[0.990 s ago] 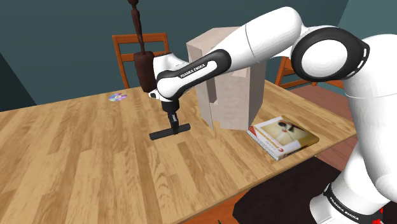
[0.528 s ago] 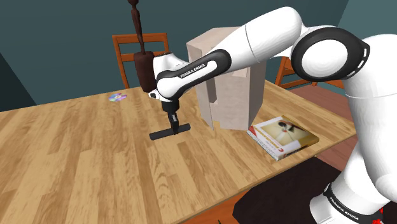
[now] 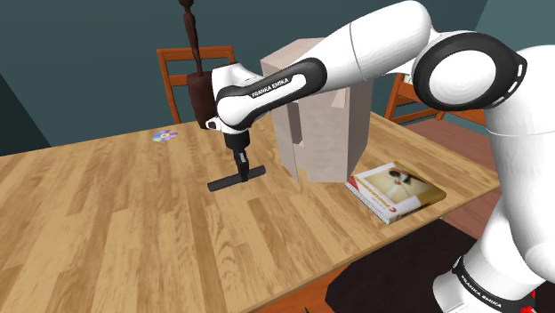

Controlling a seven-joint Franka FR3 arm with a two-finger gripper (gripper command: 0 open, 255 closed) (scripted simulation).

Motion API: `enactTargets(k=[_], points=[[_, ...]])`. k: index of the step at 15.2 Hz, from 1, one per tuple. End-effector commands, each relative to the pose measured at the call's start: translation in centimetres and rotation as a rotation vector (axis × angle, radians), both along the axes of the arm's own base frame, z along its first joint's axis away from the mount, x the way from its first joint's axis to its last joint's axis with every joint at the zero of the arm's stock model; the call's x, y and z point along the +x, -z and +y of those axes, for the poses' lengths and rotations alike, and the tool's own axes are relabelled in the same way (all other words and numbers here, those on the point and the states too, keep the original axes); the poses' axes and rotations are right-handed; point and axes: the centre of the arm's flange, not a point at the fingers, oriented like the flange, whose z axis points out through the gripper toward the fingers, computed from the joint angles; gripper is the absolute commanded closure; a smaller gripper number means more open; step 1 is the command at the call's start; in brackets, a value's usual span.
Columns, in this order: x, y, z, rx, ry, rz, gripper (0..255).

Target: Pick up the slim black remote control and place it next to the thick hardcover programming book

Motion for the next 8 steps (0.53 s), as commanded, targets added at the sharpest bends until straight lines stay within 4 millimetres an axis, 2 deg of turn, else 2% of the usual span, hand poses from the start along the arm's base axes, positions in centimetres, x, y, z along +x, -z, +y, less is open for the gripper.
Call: enactTargets(k=[1,8], points=[[0.0,-1.2,-0.1,0.000,0.000,0.000,255],[0.0,-4.9,-0.1,0.000,0.000,0.000,255]])
